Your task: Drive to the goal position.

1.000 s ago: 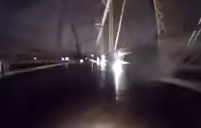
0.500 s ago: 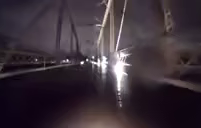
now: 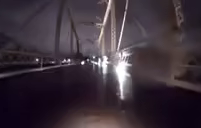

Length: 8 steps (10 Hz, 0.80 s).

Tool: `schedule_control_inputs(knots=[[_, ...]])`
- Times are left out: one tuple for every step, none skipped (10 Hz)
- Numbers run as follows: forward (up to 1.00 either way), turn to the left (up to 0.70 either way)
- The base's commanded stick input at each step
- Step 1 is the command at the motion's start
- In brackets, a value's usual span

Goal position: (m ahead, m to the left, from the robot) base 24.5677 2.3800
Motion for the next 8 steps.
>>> schedule_control_inputs(knots=[[1.00,0.00],[1.00,0.00],[1.00,0.00],[1.00,0.00],[1.00,0.00],[1.00,0.00],[1.00,0.00],[1.00,0.00]])
